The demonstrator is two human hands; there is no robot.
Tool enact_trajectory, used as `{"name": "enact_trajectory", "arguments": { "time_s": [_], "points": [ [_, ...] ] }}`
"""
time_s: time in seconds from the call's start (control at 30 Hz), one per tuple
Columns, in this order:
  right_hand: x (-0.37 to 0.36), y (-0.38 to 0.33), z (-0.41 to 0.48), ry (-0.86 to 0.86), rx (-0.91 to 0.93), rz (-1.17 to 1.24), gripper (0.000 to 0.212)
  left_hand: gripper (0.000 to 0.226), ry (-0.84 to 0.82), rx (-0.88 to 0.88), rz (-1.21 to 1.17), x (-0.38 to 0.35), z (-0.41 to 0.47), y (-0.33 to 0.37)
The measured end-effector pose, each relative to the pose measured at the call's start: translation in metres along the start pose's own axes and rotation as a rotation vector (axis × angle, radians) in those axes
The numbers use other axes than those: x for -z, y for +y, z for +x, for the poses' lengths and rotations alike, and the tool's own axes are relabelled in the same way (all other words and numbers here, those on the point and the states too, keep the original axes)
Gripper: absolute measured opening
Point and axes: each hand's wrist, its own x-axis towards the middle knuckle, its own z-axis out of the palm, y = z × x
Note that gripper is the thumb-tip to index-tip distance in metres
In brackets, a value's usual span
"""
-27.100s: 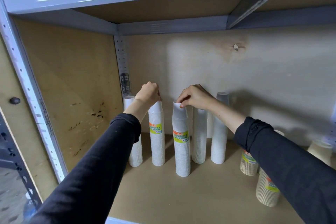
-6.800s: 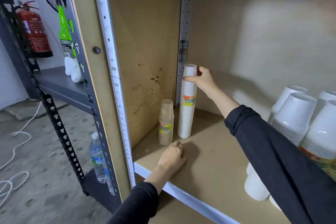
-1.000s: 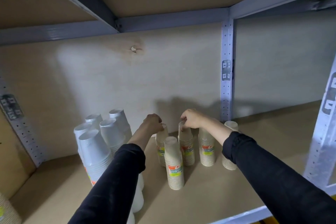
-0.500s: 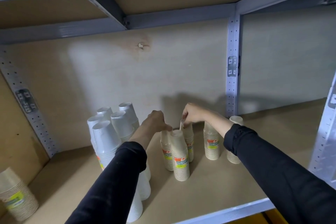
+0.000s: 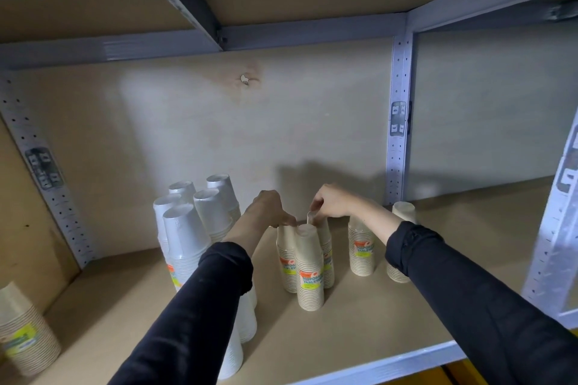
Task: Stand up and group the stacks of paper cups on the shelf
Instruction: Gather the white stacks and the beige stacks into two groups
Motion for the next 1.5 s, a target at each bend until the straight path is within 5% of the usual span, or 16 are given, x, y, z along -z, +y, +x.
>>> {"name": "enact_trajectory", "arguments": {
  "time_s": [1.17,1.5],
  "points": [
    [0.009,0.0,0.001,0.051,0.036,0.081,0.043,0.018,-0.073,0.042,-0.137,0.008,0.006,-0.003],
    [0.033,0.037,-0.032,0.191,-0.086,0.14,0.036,0.036,-0.058,-0.085,-0.132,0.009,-0.015,0.015]
  ]
}}
